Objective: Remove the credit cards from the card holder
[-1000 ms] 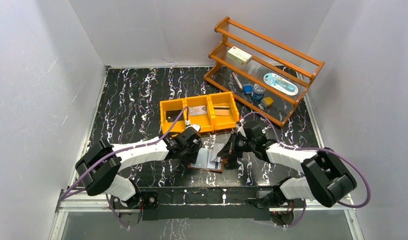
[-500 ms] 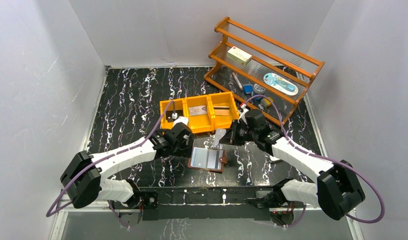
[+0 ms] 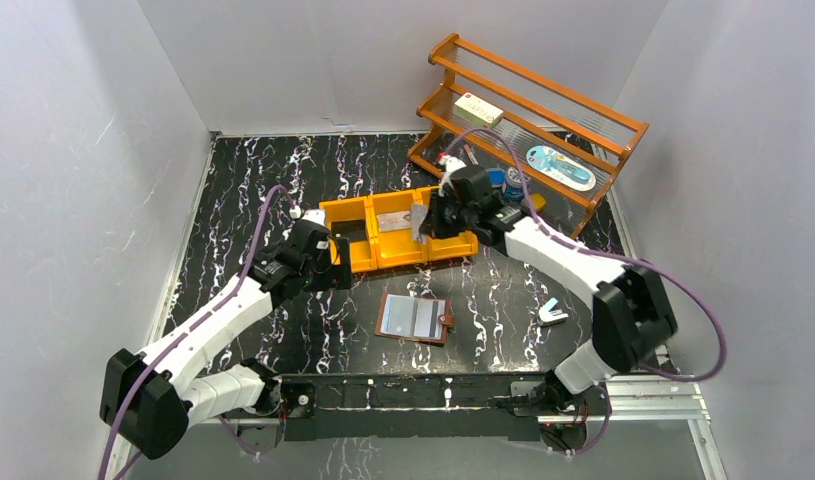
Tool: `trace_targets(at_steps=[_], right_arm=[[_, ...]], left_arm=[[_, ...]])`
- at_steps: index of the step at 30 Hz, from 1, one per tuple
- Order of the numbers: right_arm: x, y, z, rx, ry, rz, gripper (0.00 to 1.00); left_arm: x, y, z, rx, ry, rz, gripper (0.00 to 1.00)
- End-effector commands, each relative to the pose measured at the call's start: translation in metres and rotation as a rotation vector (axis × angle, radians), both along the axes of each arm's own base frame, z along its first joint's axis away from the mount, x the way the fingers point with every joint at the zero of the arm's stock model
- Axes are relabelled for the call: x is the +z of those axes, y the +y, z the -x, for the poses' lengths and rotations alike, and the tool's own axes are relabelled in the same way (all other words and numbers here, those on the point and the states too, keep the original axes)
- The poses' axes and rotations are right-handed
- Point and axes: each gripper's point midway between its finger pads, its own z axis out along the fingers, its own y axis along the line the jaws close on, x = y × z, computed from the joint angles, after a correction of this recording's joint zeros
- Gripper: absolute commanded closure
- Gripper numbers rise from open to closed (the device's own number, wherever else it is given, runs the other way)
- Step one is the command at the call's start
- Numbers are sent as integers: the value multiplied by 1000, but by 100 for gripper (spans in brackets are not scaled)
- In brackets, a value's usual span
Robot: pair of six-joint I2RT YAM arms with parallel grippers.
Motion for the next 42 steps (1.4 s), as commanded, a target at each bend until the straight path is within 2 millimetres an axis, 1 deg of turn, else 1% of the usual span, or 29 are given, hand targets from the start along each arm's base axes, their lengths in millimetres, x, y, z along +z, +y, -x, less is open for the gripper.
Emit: trace_targets(at_steps=[1,2,4,5,6,8,11,13,18,21,31,34,37,42], right_arm=[[7,24,-32,113,-180,182,100],[4,25,-41,101,-217,244,100],[-1,31,-55,138,-299,354,100],[0,31,-62,142,-338,405,100],[-8,35,-69,155,-364,460,100],[-14,36,-81,164,-417,555,100],[-22,38,-92,200,-463,666,100],[-30,38,-99,219,-473,714,100],[-40,37,-113,267,-520,817,100],[-50,39,-118,325,-544,868,100],[-57,56,-137,381,-645,909,100],[-65,57,-142,405,-682,942,99],[-73,56,-142,436,-704,990,95],[-91,62,-129,529,-676,957,91]], left_arm=[[8,12,4,-26,-38,-45,5],[6,16,5,-19,-40,-64,5],[6,22,6,-10,-35,-90,4],[6,23,7,-5,-36,-95,4],[7,25,6,2,-43,-98,3],[9,29,5,20,-61,-109,2],[14,35,1,39,-86,-137,2],[16,38,0,50,-93,-148,2],[19,42,0,68,-110,-153,2],[21,43,0,72,-118,-151,2],[17,41,0,60,-101,-156,2],[18,41,0,59,-101,-155,2],[17,41,0,57,-97,-156,2],[15,41,0,56,-91,-160,2]])
